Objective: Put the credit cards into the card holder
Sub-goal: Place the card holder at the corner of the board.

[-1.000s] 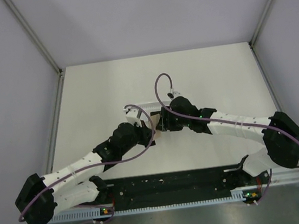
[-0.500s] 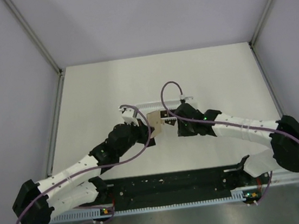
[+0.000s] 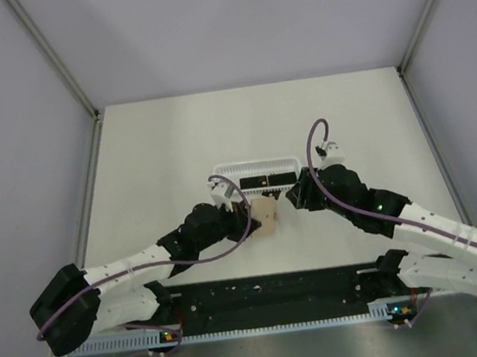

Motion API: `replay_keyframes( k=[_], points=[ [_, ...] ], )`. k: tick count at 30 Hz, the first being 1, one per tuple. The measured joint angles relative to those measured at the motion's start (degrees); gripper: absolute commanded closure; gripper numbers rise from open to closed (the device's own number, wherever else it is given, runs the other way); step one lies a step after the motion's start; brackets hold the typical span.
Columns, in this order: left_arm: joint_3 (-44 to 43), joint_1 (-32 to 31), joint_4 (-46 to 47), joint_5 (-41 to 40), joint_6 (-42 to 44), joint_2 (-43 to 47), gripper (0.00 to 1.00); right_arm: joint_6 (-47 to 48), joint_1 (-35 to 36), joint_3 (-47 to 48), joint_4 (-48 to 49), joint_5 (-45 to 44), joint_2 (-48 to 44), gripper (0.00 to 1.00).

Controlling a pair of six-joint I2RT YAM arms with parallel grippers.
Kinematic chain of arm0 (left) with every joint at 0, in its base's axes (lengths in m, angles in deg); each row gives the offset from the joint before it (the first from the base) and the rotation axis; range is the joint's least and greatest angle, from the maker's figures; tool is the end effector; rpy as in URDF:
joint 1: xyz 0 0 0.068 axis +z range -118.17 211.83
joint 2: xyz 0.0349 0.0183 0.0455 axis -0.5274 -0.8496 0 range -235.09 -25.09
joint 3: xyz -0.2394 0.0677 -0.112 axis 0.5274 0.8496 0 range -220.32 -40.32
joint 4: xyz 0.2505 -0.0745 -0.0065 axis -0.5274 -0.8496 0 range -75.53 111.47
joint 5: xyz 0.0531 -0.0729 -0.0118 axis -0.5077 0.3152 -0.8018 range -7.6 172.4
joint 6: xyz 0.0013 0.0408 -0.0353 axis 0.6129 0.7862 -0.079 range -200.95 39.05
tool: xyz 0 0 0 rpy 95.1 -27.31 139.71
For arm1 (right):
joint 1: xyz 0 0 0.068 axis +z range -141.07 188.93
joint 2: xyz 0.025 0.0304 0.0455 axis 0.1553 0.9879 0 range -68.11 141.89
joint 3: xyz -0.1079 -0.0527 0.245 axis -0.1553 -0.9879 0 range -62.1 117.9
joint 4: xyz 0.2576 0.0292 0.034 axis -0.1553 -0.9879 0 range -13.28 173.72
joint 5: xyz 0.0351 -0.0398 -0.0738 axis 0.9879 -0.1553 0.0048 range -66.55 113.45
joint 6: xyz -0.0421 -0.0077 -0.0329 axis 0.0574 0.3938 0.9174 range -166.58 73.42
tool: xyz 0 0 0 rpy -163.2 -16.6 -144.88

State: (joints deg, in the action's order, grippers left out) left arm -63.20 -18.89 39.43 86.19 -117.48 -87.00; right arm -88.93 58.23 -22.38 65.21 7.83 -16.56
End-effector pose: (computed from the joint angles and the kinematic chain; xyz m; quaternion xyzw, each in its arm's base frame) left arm 0.1413 -0.1764 0.1993 0.1203 0.8154 -0.4100 0.3907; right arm 0.1385 0.1465 0.2740 0.0154 0.8619 0.2714 0.4280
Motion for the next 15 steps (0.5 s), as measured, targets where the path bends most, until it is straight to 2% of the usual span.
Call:
replay_keyframes(
  k=[11,13,15],
  points=[
    [3.3,-1.2,12.8,9.0,-7.6,-11.5,0.87,-1.4,-1.1,-1.9,-1.6,-0.4,0.0,0.53],
    [3.3,-1.9,14.9,9.9,-8.4,-13.7,0.79,-1.6,-1.2,-1.9,-1.6,-0.5,0.0,0.52],
    [3.3,-2.5,16.4,10.3,-9.0,-15.8,0.65,-1.7,-1.3,-1.9,-1.6,-0.5,-0.1,0.52]
  ],
)
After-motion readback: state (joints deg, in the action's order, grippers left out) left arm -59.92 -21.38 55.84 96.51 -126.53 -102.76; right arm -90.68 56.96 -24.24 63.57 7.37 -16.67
